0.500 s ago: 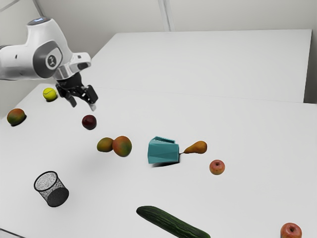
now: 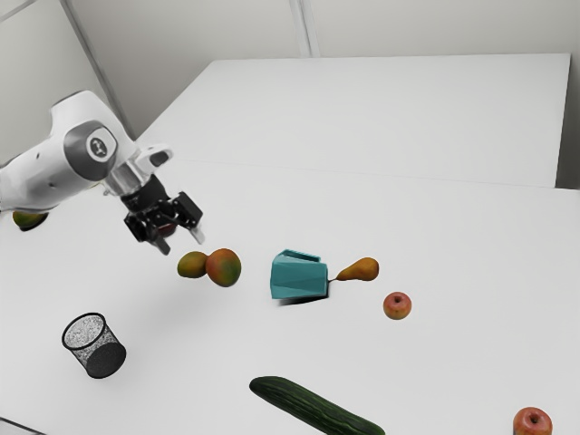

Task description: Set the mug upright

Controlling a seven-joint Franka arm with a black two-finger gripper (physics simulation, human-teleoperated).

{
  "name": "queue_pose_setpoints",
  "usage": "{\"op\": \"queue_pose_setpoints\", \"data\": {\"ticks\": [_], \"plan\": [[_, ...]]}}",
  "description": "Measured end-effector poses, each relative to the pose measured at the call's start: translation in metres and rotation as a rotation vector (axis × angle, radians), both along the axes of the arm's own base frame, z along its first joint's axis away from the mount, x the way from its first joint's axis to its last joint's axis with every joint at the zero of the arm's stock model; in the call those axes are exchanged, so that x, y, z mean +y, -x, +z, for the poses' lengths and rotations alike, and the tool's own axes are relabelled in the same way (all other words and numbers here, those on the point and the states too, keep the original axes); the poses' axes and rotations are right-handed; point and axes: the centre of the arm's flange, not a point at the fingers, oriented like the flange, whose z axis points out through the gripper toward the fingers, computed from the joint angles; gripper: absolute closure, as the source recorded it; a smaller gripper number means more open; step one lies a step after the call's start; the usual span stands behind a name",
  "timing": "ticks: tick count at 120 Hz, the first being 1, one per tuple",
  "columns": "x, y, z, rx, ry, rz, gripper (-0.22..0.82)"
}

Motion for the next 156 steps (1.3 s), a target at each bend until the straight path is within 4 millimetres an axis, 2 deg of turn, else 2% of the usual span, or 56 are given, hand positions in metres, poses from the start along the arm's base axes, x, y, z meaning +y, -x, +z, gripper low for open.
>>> {"op": "queue_pose_setpoints", "data": {"ticks": [27,64,89,120,156], "plan": [[-0.023,0.006,-0.042,0.059,0.139,0.100,0.00],[-0.055,-0.010,-0.072,0.022,0.275,0.216,0.00],[-0.071,-0.015,-0.103,-0.019,0.358,0.292,0.00],[-0.085,-0.023,-0.121,-0.100,0.429,0.329,0.00],[-0.096,-0.030,-0.129,-0.189,0.480,0.331,0.00]]}}
